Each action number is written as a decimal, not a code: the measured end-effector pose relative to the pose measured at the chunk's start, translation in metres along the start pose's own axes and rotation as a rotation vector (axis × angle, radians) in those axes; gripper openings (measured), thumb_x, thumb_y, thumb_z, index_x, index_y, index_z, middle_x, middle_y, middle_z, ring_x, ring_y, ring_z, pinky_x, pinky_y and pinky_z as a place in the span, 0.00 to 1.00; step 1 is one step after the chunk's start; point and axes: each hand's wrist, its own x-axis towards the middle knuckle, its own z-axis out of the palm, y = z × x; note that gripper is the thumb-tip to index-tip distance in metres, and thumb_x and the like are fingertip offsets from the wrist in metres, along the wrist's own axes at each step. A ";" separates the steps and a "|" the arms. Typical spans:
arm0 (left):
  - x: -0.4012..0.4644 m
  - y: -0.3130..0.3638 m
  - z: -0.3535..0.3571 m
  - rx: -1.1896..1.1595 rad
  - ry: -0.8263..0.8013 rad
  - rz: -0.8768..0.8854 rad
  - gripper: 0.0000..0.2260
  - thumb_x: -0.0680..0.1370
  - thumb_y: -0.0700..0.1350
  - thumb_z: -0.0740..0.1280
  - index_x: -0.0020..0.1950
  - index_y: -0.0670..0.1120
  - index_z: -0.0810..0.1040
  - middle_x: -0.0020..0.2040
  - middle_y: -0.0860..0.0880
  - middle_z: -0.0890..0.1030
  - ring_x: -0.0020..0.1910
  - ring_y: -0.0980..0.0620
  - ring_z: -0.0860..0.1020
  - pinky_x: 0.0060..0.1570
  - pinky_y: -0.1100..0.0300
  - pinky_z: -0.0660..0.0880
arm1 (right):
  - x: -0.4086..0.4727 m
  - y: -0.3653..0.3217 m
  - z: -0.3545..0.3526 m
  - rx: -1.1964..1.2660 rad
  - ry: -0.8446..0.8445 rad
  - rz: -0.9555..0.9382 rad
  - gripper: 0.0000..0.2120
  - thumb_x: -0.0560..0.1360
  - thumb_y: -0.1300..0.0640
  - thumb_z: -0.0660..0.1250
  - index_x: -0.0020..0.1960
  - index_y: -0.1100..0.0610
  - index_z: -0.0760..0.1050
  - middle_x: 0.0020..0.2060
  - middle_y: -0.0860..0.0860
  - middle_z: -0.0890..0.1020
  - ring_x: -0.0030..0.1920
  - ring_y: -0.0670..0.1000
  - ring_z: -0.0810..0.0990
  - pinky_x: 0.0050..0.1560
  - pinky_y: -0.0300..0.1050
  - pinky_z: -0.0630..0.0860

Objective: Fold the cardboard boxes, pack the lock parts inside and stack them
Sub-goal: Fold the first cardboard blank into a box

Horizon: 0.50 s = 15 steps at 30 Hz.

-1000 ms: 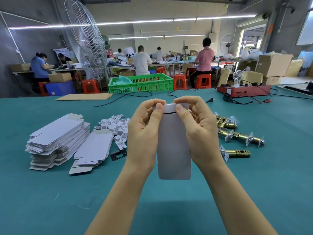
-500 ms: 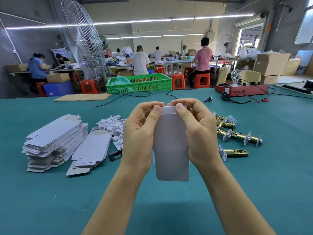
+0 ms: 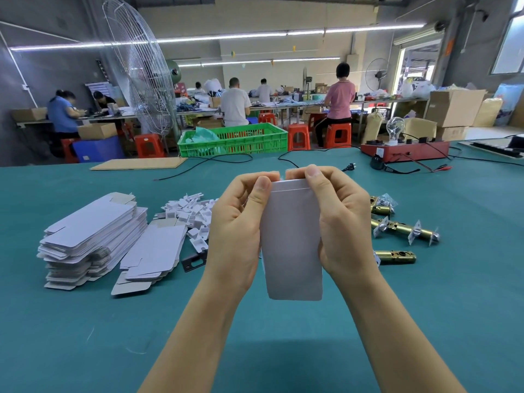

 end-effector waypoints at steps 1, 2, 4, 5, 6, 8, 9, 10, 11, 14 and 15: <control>0.001 0.000 0.000 -0.019 0.001 -0.011 0.07 0.75 0.53 0.67 0.45 0.52 0.83 0.48 0.49 0.84 0.45 0.53 0.80 0.40 0.55 0.79 | 0.000 0.001 0.000 0.001 0.000 -0.002 0.12 0.77 0.53 0.63 0.43 0.59 0.81 0.41 0.54 0.84 0.43 0.49 0.81 0.44 0.48 0.77; 0.001 0.000 -0.001 -0.035 0.004 -0.022 0.06 0.76 0.51 0.67 0.44 0.51 0.83 0.48 0.49 0.84 0.46 0.53 0.81 0.42 0.55 0.79 | 0.000 0.001 0.000 0.000 -0.001 -0.006 0.12 0.77 0.54 0.63 0.43 0.59 0.81 0.41 0.53 0.85 0.43 0.49 0.81 0.44 0.46 0.77; 0.003 -0.001 -0.001 -0.052 0.009 -0.041 0.07 0.76 0.47 0.66 0.42 0.52 0.83 0.49 0.49 0.84 0.48 0.53 0.81 0.44 0.55 0.79 | 0.001 0.002 -0.001 0.002 -0.005 -0.019 0.11 0.77 0.55 0.63 0.42 0.59 0.81 0.41 0.52 0.85 0.44 0.49 0.82 0.44 0.44 0.77; 0.003 -0.001 -0.001 -0.059 0.013 -0.045 0.08 0.75 0.46 0.65 0.40 0.52 0.83 0.50 0.49 0.84 0.48 0.53 0.81 0.45 0.55 0.79 | 0.001 0.002 -0.001 0.003 -0.008 -0.026 0.11 0.77 0.55 0.63 0.42 0.59 0.81 0.40 0.52 0.85 0.44 0.49 0.82 0.45 0.43 0.77; 0.003 -0.001 -0.001 -0.068 0.018 -0.049 0.09 0.75 0.46 0.64 0.39 0.53 0.83 0.50 0.48 0.84 0.48 0.53 0.81 0.44 0.56 0.79 | 0.000 0.003 0.000 0.005 -0.016 -0.036 0.11 0.77 0.56 0.63 0.42 0.59 0.81 0.40 0.51 0.85 0.44 0.48 0.82 0.44 0.42 0.77; 0.003 -0.001 0.000 -0.088 0.027 -0.068 0.10 0.74 0.45 0.64 0.37 0.54 0.82 0.51 0.46 0.83 0.46 0.52 0.80 0.41 0.58 0.78 | -0.001 0.003 0.001 0.016 -0.044 -0.059 0.10 0.78 0.59 0.63 0.42 0.59 0.80 0.39 0.48 0.85 0.43 0.45 0.82 0.43 0.37 0.76; 0.003 -0.001 0.001 -0.094 0.034 -0.075 0.10 0.74 0.45 0.63 0.36 0.53 0.82 0.52 0.44 0.83 0.45 0.52 0.80 0.40 0.58 0.78 | -0.001 0.004 0.002 0.019 -0.052 -0.065 0.10 0.78 0.60 0.62 0.42 0.58 0.80 0.39 0.47 0.86 0.42 0.44 0.83 0.42 0.36 0.76; 0.003 -0.001 0.001 -0.098 0.043 -0.079 0.10 0.73 0.45 0.63 0.36 0.53 0.82 0.52 0.44 0.83 0.46 0.52 0.81 0.41 0.58 0.78 | -0.002 0.004 0.002 0.021 -0.051 -0.063 0.10 0.78 0.60 0.62 0.42 0.57 0.80 0.39 0.47 0.86 0.43 0.45 0.83 0.43 0.37 0.77; 0.004 -0.001 0.001 -0.102 0.050 -0.085 0.10 0.73 0.45 0.63 0.36 0.53 0.82 0.51 0.44 0.83 0.45 0.52 0.81 0.40 0.59 0.78 | -0.002 0.006 0.003 0.019 -0.038 -0.054 0.10 0.78 0.59 0.62 0.42 0.57 0.80 0.39 0.48 0.86 0.44 0.46 0.83 0.45 0.41 0.77; 0.005 -0.001 0.000 -0.091 0.060 -0.115 0.09 0.74 0.42 0.62 0.38 0.50 0.80 0.46 0.46 0.84 0.42 0.52 0.81 0.34 0.59 0.77 | -0.002 0.011 0.005 -0.004 0.026 0.007 0.09 0.75 0.55 0.63 0.45 0.56 0.81 0.44 0.53 0.85 0.50 0.56 0.82 0.54 0.60 0.77; 0.005 -0.001 0.001 -0.080 0.063 -0.127 0.09 0.75 0.41 0.61 0.39 0.49 0.79 0.45 0.47 0.85 0.41 0.52 0.81 0.32 0.59 0.76 | -0.002 0.012 0.006 -0.004 0.036 0.032 0.09 0.74 0.55 0.62 0.46 0.56 0.81 0.46 0.54 0.84 0.52 0.59 0.81 0.56 0.64 0.76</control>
